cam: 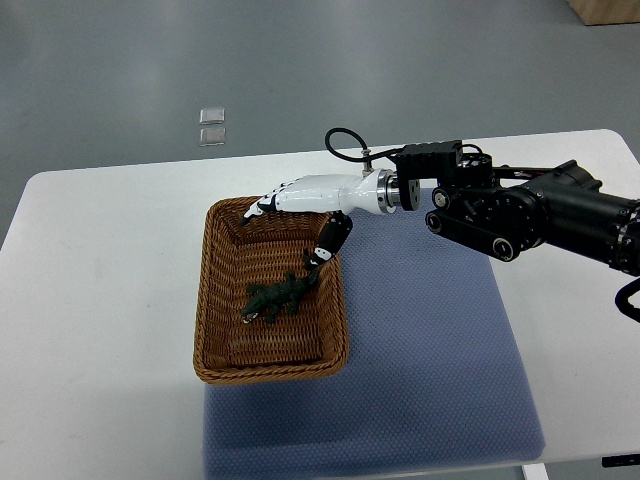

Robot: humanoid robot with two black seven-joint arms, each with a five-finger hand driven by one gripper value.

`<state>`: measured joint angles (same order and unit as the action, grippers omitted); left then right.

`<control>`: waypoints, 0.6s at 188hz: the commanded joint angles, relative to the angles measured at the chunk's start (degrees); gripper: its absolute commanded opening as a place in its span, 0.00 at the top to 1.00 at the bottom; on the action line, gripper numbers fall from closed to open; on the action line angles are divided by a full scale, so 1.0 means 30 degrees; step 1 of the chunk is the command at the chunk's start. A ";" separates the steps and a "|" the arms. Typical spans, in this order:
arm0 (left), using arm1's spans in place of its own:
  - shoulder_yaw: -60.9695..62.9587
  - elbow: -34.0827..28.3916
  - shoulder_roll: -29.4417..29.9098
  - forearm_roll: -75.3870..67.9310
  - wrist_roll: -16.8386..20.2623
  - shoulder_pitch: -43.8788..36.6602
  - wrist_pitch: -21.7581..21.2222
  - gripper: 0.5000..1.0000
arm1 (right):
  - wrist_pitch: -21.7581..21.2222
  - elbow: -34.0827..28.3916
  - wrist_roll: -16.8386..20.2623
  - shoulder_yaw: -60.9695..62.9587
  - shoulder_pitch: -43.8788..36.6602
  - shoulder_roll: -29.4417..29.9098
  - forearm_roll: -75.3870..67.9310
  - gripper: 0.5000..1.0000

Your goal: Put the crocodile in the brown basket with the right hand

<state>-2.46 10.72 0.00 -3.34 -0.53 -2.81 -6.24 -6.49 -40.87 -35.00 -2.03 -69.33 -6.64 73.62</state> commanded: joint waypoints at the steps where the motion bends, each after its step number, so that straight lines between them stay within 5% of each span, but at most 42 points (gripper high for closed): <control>1: 0.0000 0.0000 0.0000 -0.0001 0.0000 0.0000 0.0000 0.00 | -0.1207 0.0001 0.0000 0.0206 -0.0122 -0.0452 -0.2187 0.16; 34: 0.0000 0.0000 0.0000 -0.0001 0.0000 0.0000 0.0000 0.00 | -0.3521 0.0001 0.0000 0.1202 0.0024 -0.1800 -0.6406 0.16; 67: 0.0000 0.0000 0.0000 -0.0001 0.0000 0.0000 0.0000 0.00 | -0.5864 0.0001 0.1441 0.3047 0.0142 -0.3176 -1.0447 0.15; 113: 0.0000 0.0000 0.0000 -0.0001 0.0000 0.0000 0.0000 0.00 | -0.6510 0.0030 0.4107 0.3400 0.1078 -0.4408 -1.6335 0.15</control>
<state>-2.46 10.72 0.00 -3.33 -0.53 -2.81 -6.24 -26.15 -40.85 -26.71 8.06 -67.60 -18.93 32.61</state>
